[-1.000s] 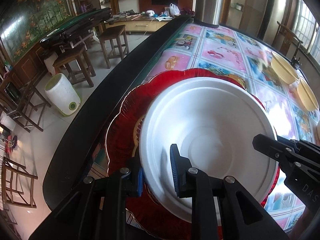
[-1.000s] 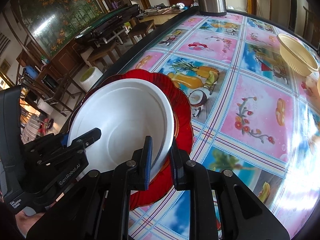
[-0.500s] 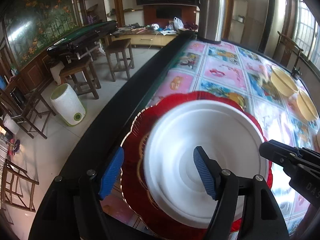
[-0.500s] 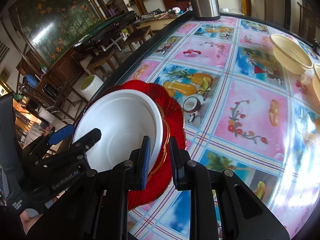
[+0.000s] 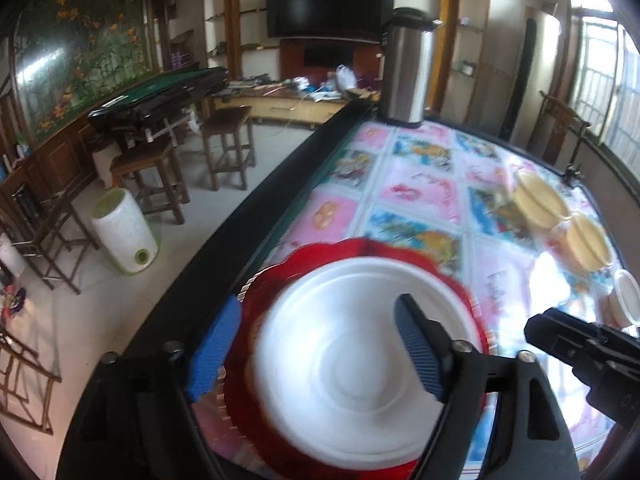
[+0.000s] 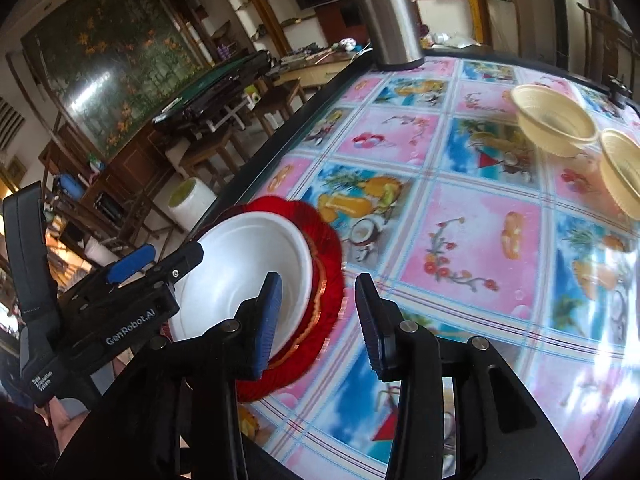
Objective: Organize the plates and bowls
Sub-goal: 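Open the right gripper to release the bowl and withdraw, then move the right gripper to the rim of a cream plastic bowl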
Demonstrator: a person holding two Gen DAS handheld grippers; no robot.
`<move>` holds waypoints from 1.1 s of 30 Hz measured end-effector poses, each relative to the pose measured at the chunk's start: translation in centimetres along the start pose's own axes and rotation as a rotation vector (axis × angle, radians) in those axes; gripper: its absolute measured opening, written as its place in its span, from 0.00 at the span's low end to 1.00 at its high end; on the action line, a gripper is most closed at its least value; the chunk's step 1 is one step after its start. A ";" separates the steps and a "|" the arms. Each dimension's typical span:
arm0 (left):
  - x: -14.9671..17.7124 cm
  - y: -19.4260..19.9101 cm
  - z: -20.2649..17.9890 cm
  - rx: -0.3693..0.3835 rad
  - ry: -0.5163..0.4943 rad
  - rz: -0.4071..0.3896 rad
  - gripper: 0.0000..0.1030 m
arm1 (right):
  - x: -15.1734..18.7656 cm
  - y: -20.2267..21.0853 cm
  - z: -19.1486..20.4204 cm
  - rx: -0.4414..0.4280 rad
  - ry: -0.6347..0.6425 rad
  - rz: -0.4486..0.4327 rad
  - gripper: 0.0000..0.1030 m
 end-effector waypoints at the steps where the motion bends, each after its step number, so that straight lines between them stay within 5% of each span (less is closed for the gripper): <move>1: -0.1 0.2 -0.4 0.011 -0.002 -0.008 0.79 | -0.1 0.4 -0.5 0.008 -0.010 -0.007 0.37; 15: -2.7 0.0 -11.6 0.181 -0.151 -0.036 0.79 | -0.7 5.5 -9.4 0.055 -0.203 -0.085 0.37; 19: -3.1 -0.5 -15.1 0.220 -0.195 -0.027 0.79 | -0.6 6.9 -12.3 0.069 -0.262 -0.108 0.45; 33: -3.6 -2.2 -23.0 0.286 -0.293 0.010 0.79 | -1.0 10.0 -19.3 0.121 -0.385 -0.159 0.45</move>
Point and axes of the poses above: each gripper's, at about its wrist camera, not at the fingertips, and y roughly against the way its jaws point, z to its left, x to its underside, the point moved 2 cm from there along -y, roughly the way its jaws point, and after that the axes turned 13 degrees about -y, right-handed, at the moved point
